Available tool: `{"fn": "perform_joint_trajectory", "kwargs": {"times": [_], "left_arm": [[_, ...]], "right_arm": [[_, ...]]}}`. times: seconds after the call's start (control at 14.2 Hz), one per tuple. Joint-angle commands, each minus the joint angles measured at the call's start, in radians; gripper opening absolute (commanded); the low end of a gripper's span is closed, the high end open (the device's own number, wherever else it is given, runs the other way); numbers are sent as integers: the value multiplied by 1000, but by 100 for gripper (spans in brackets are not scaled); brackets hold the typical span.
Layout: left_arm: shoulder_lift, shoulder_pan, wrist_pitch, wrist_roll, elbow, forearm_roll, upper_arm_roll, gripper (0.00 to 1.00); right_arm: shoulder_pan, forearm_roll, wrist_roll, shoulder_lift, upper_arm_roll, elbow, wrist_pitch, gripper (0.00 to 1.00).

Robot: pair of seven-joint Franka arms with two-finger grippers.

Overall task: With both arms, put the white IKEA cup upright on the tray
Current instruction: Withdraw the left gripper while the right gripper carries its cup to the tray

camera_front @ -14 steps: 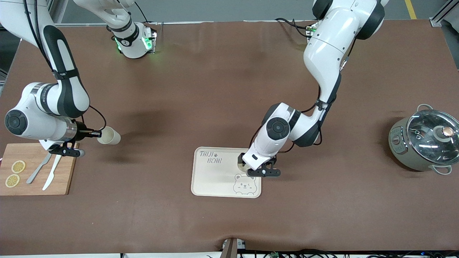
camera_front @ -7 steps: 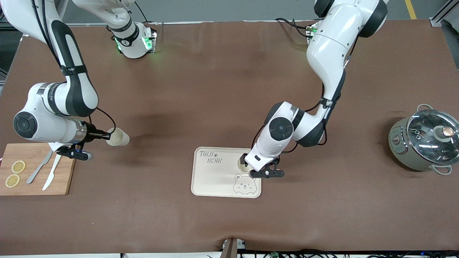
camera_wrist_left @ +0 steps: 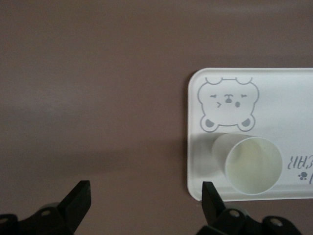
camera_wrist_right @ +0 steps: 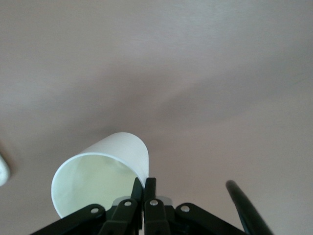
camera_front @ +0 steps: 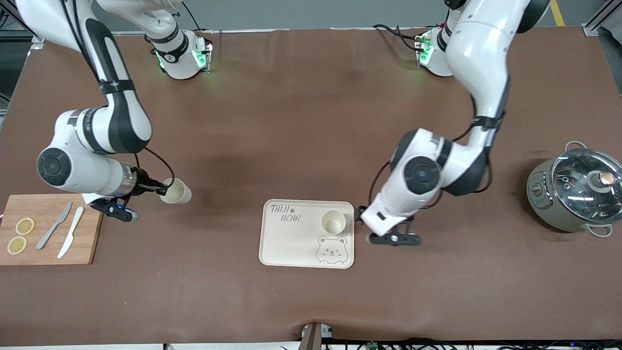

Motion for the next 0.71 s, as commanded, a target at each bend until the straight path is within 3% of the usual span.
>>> {"fn": "perform_joint_trajectory", "kwargs": {"times": [0.0,0.14,0.64], "left_arm": [[-79,61,-91,98,-28,24,-4,100],[-116,101,-142,170,-39,24,-4,100],[-263,242,-235,352,-131,22,-7,100]], "right_arm": [[25,16,61,2,-5,40,-22,0],[40,83,84,9,-6,57,-22,0],[141,91,326,105,-5,195,-22,0]]}}
